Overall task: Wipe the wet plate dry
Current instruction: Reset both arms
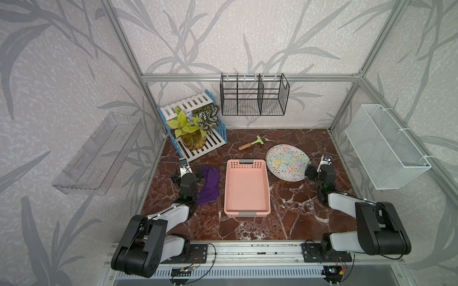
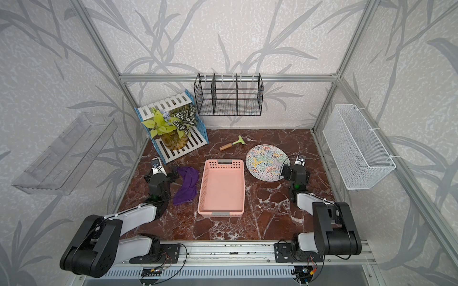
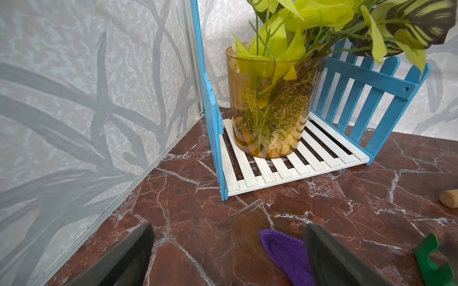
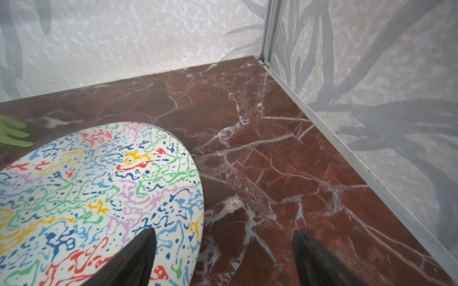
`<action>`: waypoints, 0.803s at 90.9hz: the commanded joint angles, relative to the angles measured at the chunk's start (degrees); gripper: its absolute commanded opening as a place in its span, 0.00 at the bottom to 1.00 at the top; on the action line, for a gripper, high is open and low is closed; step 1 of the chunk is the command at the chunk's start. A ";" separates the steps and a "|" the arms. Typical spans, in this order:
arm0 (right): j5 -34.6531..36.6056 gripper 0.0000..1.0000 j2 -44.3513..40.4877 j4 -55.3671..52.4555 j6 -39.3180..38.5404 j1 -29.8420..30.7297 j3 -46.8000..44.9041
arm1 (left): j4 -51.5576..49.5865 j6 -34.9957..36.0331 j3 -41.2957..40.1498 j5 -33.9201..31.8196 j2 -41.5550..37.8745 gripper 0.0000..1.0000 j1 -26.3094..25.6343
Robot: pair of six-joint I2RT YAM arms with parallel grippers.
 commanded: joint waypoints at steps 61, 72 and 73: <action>-4.60 0.99 3.42 3.91 -2.35 -1.17 0.77 | 22.27 4.41 -1.93 16.69 15.50 1.00 7.10; -4.63 0.99 3.38 3.83 -2.34 -1.20 0.83 | 21.78 4.40 -1.70 16.74 15.26 1.00 7.15; -4.62 0.99 3.38 3.82 -2.34 -1.18 0.80 | 21.84 4.38 -1.72 16.77 15.28 1.00 7.15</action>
